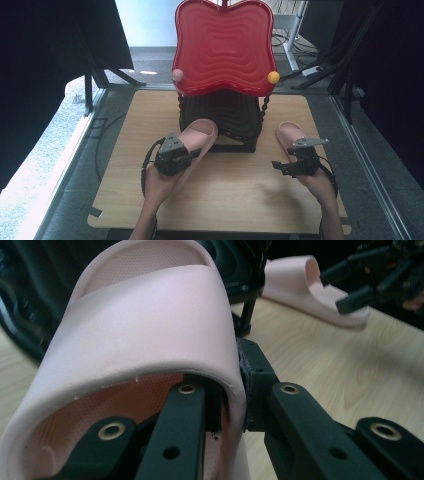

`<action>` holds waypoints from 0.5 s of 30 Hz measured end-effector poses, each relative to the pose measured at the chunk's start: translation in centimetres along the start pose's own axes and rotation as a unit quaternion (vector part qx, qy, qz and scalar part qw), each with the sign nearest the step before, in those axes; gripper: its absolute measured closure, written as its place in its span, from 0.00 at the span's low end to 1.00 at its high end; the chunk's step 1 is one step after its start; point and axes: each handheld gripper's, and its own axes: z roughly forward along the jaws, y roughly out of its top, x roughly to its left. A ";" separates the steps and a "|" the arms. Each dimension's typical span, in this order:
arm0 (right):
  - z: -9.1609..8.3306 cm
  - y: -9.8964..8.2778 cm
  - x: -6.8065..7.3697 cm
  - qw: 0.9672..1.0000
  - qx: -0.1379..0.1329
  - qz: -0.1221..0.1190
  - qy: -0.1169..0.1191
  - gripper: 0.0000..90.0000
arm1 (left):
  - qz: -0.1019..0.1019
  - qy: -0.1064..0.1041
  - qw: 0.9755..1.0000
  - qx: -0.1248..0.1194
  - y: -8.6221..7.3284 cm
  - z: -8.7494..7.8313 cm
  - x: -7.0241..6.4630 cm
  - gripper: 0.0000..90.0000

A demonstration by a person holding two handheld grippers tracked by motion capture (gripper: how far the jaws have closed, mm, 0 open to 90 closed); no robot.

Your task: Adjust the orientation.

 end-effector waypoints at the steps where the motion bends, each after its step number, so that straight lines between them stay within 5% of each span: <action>1: 0.0 0.0 0.0 1.000 0.000 0.001 0.001 0.16 | -0.002 -0.003 1.000 -0.003 0.3 0.3 0.0 0.91; 7: 0.0 0.0 0.0 1.000 -0.001 0.007 0.004 0.16 | -0.011 -0.007 1.000 -0.016 1.8 2.5 -0.4 0.91; 15: 0.0 0.0 -0.1 1.000 -0.001 0.009 0.005 0.16 | -0.030 0.045 0.998 -0.030 4.1 4.8 -0.4 0.91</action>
